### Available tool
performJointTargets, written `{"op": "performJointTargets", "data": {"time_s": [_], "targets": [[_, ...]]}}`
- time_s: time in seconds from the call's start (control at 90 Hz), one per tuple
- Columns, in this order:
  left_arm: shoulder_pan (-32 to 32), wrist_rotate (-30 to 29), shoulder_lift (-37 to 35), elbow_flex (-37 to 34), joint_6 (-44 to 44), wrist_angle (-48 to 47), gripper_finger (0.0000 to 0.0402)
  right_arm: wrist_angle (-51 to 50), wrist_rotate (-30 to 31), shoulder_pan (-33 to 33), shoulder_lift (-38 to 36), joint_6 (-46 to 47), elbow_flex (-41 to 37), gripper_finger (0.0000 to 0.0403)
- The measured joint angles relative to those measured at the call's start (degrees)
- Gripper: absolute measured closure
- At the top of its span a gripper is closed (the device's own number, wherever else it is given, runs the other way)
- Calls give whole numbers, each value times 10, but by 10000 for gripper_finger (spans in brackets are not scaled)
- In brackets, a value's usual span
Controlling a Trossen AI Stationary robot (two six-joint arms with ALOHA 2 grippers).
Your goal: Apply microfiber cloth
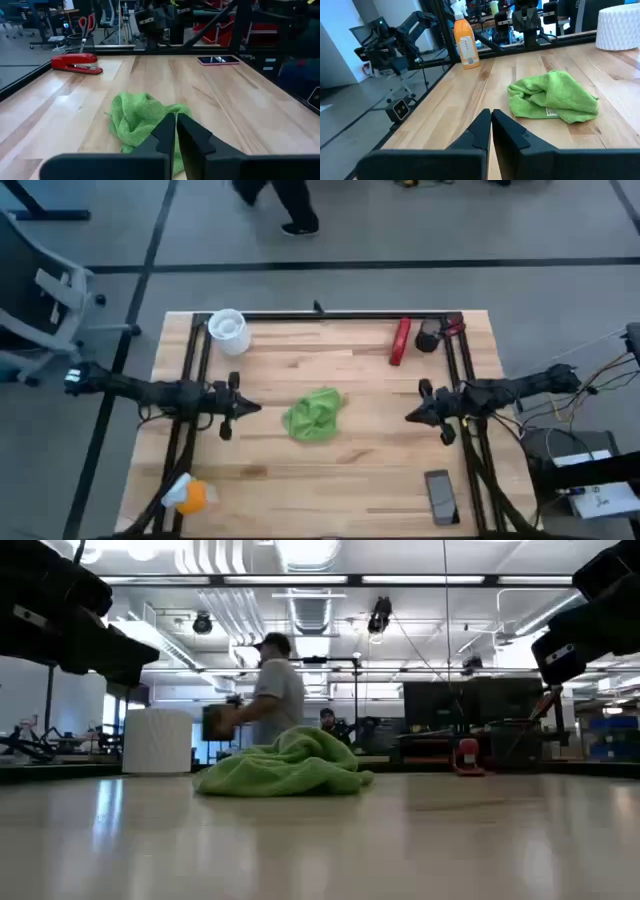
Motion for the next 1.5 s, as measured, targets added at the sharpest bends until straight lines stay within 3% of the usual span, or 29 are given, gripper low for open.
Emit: {"op": "performJointTargets", "data": {"time_s": [1.133,1.378,1.5], "targets": [[0,0,0,0,0,0,397,2,0,0,0,4,0,403],[0,0,0,0,0,0,398,54,30,0,0,-23,-2,403],[0,0,0,0,0,0,397,108,27,1,11,22,0,403]]}}
